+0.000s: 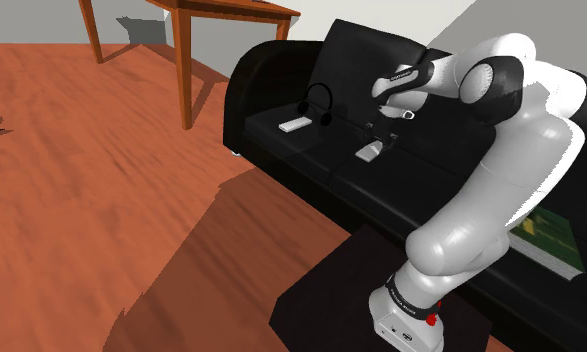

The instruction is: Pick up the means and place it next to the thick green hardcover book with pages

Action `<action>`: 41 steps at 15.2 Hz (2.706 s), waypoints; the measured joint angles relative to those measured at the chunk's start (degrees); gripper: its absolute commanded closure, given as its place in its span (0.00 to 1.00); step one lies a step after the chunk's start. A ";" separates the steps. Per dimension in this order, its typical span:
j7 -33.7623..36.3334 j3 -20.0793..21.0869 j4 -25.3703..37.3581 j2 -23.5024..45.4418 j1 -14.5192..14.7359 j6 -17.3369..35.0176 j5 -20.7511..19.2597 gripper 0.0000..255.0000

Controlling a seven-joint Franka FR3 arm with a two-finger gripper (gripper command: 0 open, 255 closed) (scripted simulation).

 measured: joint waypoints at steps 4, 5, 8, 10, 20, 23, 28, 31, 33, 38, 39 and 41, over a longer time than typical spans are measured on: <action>0.35 0.01 1.82 -1.10 0.09 -2.86 -0.43 1.00; 0.40 0.00 2.26 -1.40 0.10 -3.59 -0.54 1.00; 0.52 -0.04 3.68 -2.22 0.11 -5.77 -0.86 1.00; 0.65 -0.02 4.51 -2.54 0.15 -6.92 -0.98 1.00; -10.25 -5.83 1.87 -5.78 -5.66 -7.24 -2.51 1.00; -14.39 -7.91 2.47 -5.34 -7.67 -7.37 -2.43 1.00; -21.44 -11.31 3.61 -3.78 -11.06 -7.07 -1.75 1.00; -26.38 -13.56 5.48 -2.43 -13.52 -7.73 -1.03 1.00; -29.76 -14.96 7.08 -1.12 -15.21 -8.22 -0.24 1.00; -36.78 -17.27 11.28 3.46 -18.96 -8.73 2.67 1.00; -37.23 -17.35 11.11 3.82 -19.20 -8.27 2.92 1.00; -37.74 -17.38 10.34 4.35 -19.43 -7.10 3.29 1.00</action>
